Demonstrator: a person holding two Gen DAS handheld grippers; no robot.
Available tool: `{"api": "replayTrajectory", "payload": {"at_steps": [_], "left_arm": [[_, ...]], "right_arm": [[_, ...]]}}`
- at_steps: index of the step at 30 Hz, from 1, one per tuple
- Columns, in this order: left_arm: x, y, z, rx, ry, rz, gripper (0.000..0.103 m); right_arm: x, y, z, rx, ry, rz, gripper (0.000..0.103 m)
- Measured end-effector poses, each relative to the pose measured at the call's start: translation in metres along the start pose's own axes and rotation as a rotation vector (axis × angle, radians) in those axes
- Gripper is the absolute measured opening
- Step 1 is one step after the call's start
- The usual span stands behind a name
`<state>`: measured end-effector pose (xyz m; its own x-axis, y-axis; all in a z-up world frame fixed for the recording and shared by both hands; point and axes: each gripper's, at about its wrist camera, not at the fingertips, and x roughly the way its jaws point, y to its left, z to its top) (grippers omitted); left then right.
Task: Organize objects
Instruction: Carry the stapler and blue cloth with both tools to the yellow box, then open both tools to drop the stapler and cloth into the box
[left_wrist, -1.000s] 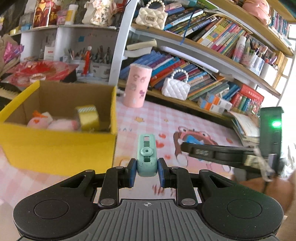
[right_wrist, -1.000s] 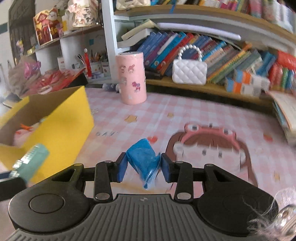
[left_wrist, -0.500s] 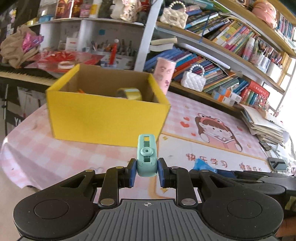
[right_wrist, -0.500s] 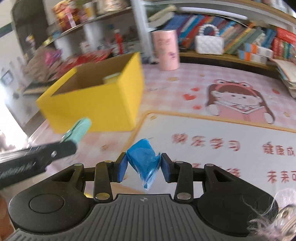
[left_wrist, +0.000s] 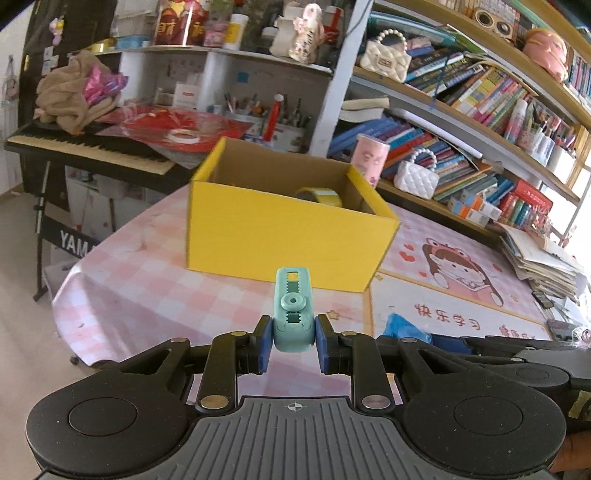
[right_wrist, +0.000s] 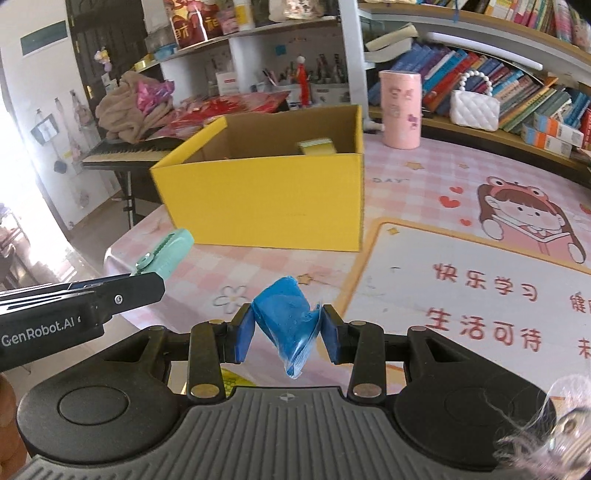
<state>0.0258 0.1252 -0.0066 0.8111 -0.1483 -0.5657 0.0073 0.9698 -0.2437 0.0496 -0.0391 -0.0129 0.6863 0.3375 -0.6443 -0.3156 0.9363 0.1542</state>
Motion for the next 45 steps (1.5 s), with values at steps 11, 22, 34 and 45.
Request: {"api": "replayTrajectory", "payload": {"at_steps": [11,22,34,45], "left_arm": [[-0.001,0.022,0.019,0.023,-0.056,0.009,0.022],[0.045,0.012,0.100,0.065,-0.201,0.028,0.022],[0.132,-0.007,0.124,0.097,-0.132,0.110,0.023],[0.166,-0.008,0.124,0.085,0.003,0.175,0.023]], "right_arm": [[0.013,0.017,0.015,-0.016,-0.033,-0.019,0.036],[0.047,-0.013,0.106,-0.034,-0.203,-0.138,0.036],[0.124,-0.022,0.141,-0.198,-0.099,-0.161,0.036],[0.147,-0.022,0.146,-0.251,0.008,-0.133,0.036]]}}
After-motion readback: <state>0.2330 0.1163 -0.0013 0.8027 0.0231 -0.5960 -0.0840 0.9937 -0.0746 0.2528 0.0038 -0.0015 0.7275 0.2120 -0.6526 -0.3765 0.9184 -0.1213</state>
